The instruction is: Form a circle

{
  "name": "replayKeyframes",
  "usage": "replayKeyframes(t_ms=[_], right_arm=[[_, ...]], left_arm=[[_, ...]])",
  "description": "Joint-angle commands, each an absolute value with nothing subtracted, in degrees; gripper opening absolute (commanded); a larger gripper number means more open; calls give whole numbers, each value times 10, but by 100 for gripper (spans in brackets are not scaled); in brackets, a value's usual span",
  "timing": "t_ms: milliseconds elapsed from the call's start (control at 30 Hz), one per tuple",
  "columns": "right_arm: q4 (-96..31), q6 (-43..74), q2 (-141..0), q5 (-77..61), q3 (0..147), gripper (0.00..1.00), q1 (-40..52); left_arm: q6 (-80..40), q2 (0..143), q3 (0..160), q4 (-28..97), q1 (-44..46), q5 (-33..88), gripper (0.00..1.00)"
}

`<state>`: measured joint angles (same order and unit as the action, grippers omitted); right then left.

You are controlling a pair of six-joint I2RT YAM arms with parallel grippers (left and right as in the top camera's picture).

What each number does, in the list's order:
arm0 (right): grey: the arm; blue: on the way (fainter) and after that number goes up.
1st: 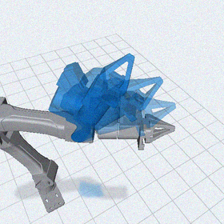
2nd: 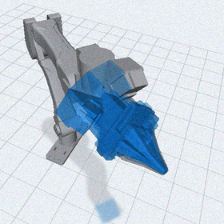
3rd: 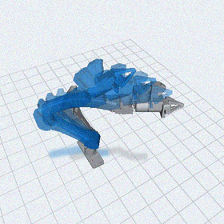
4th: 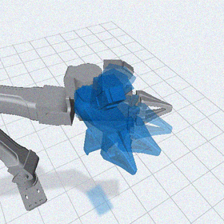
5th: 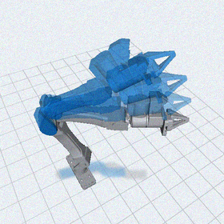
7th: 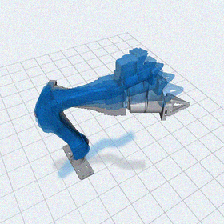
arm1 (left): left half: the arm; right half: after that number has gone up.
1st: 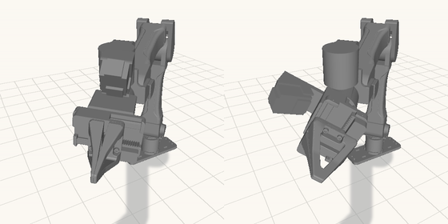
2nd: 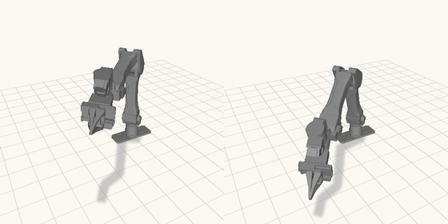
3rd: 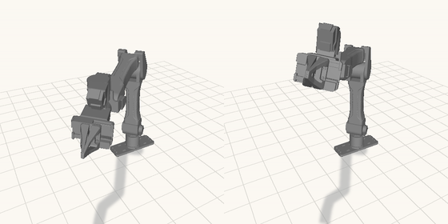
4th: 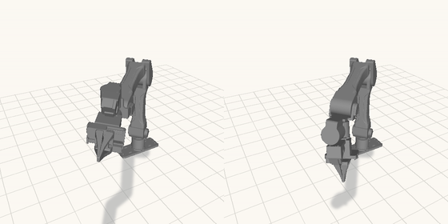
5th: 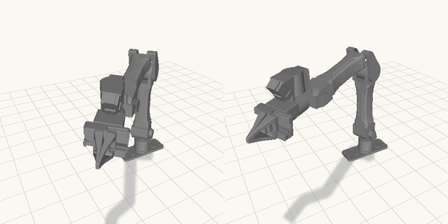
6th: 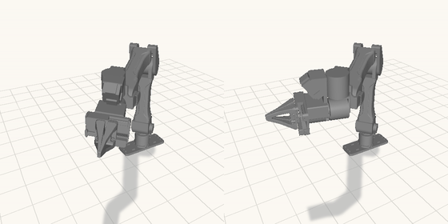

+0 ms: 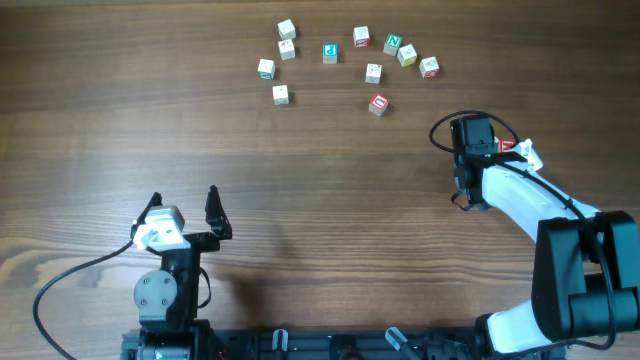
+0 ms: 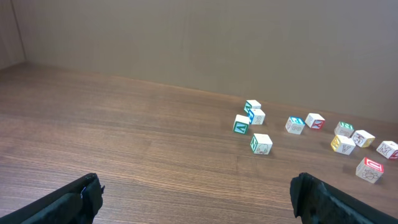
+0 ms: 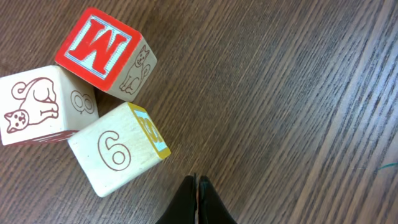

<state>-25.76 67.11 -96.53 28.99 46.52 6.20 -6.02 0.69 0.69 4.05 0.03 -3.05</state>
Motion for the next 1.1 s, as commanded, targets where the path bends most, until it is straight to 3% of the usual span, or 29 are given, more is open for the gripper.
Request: replayKeyframes(t_ms=[0, 1067], right_arm=[[-253, 681, -976, 305, 460, 5, 61], [-216, 679, -988, 322, 460, 5, 55]], left_arm=[[-47, 2, 3, 40, -3, -24, 100], [-47, 2, 3, 40, -3, -24, 100]])
